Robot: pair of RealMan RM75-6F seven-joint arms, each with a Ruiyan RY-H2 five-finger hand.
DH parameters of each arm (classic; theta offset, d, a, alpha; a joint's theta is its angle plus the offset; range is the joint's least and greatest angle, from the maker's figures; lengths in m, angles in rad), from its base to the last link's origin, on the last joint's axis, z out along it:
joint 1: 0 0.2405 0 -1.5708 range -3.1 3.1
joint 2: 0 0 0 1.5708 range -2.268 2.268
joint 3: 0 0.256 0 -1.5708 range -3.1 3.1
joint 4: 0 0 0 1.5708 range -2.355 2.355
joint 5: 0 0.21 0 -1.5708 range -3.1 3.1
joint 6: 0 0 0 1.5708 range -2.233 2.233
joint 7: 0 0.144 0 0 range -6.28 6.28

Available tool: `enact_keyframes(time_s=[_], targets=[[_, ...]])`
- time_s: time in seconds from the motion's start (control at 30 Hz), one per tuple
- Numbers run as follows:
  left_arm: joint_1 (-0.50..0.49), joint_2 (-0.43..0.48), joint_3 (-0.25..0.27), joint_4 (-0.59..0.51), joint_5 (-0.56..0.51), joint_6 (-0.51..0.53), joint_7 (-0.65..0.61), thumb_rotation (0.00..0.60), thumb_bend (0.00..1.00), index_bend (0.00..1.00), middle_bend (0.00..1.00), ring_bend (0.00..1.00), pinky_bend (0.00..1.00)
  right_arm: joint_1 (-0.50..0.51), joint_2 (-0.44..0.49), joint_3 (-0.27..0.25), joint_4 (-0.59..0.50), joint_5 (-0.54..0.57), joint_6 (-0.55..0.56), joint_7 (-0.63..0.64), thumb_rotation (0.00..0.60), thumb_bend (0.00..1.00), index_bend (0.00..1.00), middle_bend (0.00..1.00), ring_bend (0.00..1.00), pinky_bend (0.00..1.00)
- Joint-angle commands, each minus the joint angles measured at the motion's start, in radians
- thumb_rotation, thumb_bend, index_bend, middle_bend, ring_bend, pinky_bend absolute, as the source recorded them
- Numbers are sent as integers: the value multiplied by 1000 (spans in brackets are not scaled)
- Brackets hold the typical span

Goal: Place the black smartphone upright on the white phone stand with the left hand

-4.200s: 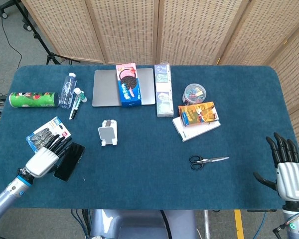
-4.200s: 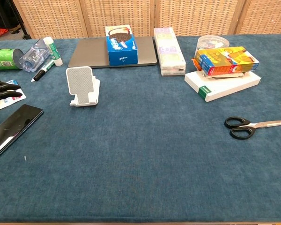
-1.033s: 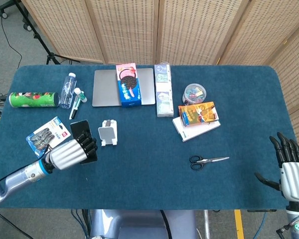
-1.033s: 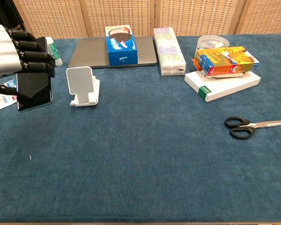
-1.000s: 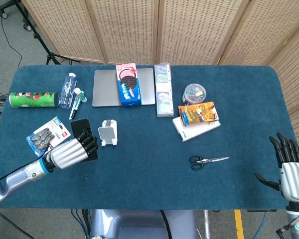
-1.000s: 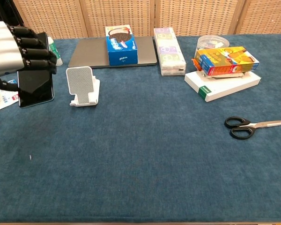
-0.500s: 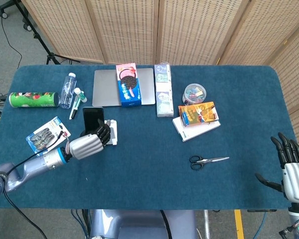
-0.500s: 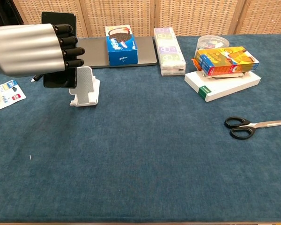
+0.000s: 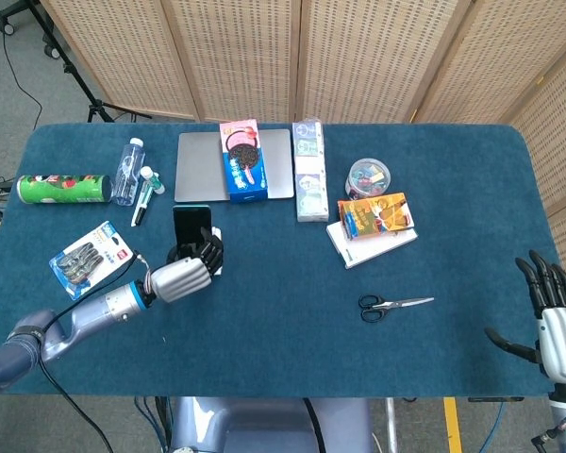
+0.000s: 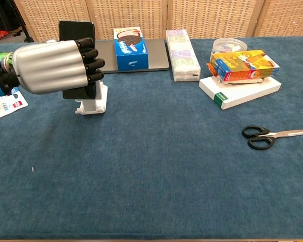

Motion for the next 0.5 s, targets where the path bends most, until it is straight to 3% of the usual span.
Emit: enact_keyframes(time_s=[0.03, 0.5], targets=[[1, -19, -2, 20, -6, 5, 11, 600, 3, 610, 475, 372, 380, 0, 1, 0, -1, 0, 0, 2, 600, 0, 0, 0, 0, 0], [14, -72, -10, 47, -50, -27, 104, 600, 3, 610, 474, 372, 379, -2, 11, 1, -5, 1, 1, 21, 600, 0, 0, 0, 0, 0]])
